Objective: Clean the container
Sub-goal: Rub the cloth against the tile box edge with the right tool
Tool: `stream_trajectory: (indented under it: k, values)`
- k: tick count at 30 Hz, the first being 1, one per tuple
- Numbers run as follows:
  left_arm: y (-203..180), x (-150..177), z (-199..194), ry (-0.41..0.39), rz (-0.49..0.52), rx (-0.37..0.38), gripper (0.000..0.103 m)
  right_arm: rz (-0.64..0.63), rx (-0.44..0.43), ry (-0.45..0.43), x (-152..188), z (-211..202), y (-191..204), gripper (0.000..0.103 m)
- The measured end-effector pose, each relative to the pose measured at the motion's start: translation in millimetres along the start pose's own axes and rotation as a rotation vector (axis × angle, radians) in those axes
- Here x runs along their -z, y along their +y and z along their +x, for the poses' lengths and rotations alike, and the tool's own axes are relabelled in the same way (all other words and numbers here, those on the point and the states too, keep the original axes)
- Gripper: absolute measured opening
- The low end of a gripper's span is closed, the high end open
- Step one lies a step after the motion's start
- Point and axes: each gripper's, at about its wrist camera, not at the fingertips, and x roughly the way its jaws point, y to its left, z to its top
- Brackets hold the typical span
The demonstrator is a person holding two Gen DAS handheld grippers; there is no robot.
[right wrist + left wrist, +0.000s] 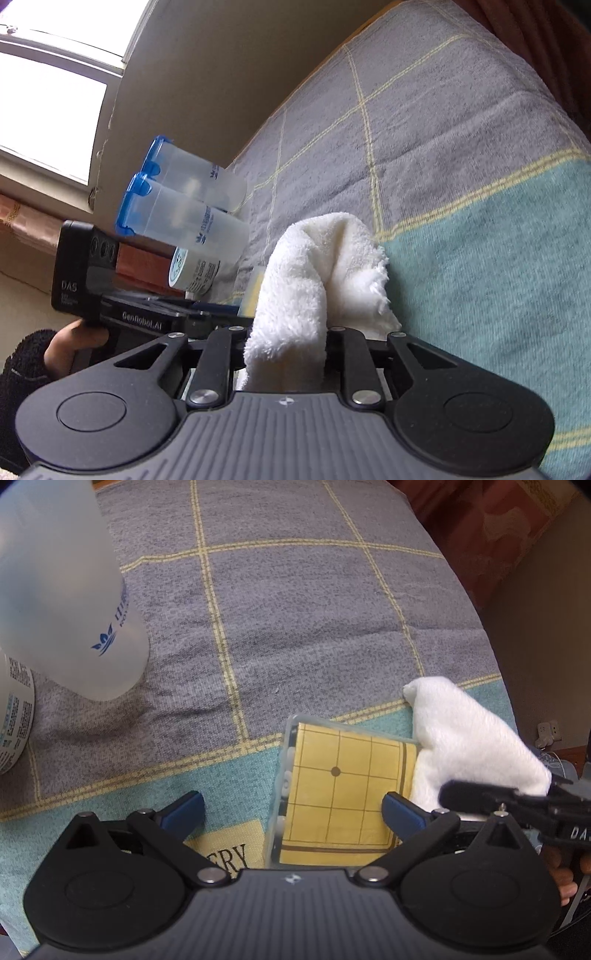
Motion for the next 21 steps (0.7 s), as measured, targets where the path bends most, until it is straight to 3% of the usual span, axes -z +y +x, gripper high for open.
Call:
stream_trajectory:
  k: [8,17,21]
  values:
    - [-1.2,2.2,-0.3,-0.011,-0.002,0.001,0.103,-0.015,-0.055,0.043,34.2,-10.6,10.9,0.025]
    - [-3.4,5.8,-5.6,-0.043,0.016,-0.013,0.102,-0.001,-0.078,-0.113,30.8,-56.7,15.4,0.025]
    - [-11.5,15.4,-15.5,-0.080,0.071,0.018,0.102,-0.004,-0.066,-0.163,28.6,-71.8,16.7,0.025]
